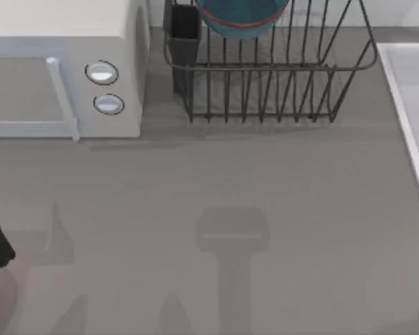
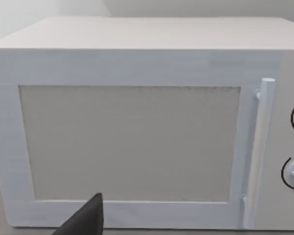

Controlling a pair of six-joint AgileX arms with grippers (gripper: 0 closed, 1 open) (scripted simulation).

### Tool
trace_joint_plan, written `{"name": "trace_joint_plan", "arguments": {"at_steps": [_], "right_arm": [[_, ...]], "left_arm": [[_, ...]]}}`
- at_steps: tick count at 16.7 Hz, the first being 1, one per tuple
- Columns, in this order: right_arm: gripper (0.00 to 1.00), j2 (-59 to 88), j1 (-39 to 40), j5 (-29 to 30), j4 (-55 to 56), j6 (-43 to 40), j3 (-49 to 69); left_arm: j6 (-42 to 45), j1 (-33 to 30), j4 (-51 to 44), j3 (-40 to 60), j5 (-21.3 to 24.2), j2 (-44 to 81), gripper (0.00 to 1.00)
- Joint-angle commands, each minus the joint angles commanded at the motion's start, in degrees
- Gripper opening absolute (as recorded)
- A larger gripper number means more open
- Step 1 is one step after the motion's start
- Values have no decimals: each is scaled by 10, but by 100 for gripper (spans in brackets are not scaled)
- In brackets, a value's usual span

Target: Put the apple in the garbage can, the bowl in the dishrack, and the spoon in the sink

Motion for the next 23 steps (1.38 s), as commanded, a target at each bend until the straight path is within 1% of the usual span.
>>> {"name": "trace_joint_plan", "arguments": {"at_steps": [4, 6, 8, 12, 23], "right_arm": [[100, 58, 1, 0, 122, 1, -58], [100, 81, 1, 0, 167, 2, -81], [100, 93, 1, 0, 186, 2, -92], [100, 94, 1, 0, 188, 2, -92], [17, 94, 1, 0, 188, 2, -92]], "left_arm": [[0, 0, 0, 0, 0, 0, 100], [0, 0, 0, 0, 0, 0, 100], [0, 0, 0, 0, 0, 0, 100], [0, 0, 0, 0, 0, 0, 100], [0, 0, 0, 0, 0, 0, 100]]}}
